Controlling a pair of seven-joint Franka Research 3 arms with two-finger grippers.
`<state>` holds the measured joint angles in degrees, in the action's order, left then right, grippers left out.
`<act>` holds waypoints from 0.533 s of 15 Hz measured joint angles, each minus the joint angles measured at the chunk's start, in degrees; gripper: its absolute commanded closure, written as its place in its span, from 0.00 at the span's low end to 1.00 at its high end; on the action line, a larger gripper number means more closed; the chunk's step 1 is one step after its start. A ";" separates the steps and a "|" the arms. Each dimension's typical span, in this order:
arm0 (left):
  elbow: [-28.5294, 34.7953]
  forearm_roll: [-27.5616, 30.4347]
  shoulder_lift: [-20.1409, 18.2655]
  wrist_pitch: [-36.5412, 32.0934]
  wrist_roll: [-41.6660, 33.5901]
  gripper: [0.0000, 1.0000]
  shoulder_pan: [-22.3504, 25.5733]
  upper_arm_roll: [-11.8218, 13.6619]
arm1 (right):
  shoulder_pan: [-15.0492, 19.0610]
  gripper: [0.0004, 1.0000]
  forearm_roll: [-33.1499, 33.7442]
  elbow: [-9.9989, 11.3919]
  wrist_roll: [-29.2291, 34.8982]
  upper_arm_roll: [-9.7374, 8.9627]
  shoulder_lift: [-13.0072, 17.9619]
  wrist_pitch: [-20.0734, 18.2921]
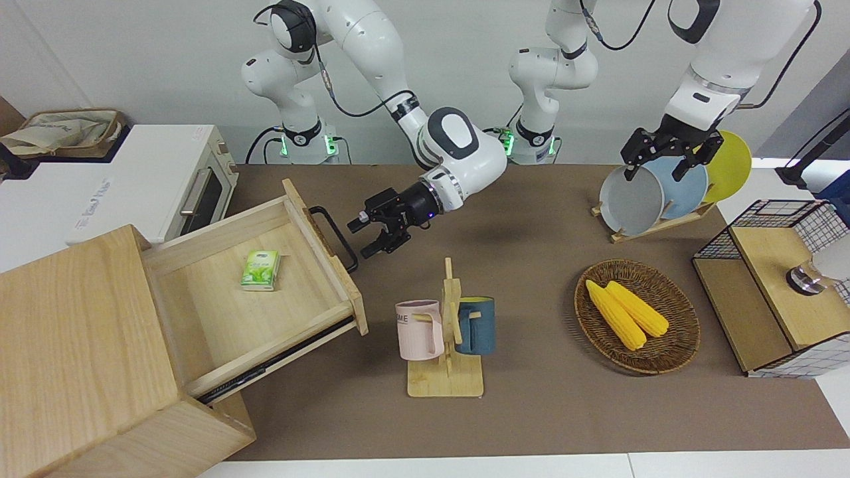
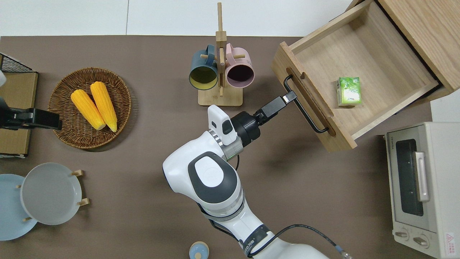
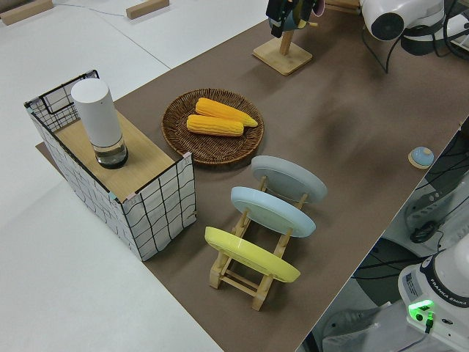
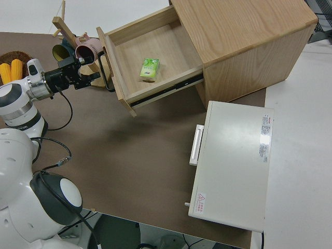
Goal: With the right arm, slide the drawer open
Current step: 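Open the right gripper and release the drawer handle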
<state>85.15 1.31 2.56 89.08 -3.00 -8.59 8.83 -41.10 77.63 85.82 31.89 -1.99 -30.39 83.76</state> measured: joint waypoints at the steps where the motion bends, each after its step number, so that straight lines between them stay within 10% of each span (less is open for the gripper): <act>1: 0.00 0.00 0.00 0.00 0.00 0.00 0.00 0.00 | -0.10 0.02 -2.37 -1.42 0.00 -0.01 0.12 0.00; 8: 0.00 0.00 0.00 0.00 0.00 0.00 0.00 0.00 | 0.45 0.02 -19.79 -5.71 0.00 0.35 6.06 -0.17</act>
<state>85.15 1.31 2.56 89.08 -3.00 -8.59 8.83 -40.65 57.84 80.11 31.88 -1.64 -24.32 83.59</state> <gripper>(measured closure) 0.000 0.018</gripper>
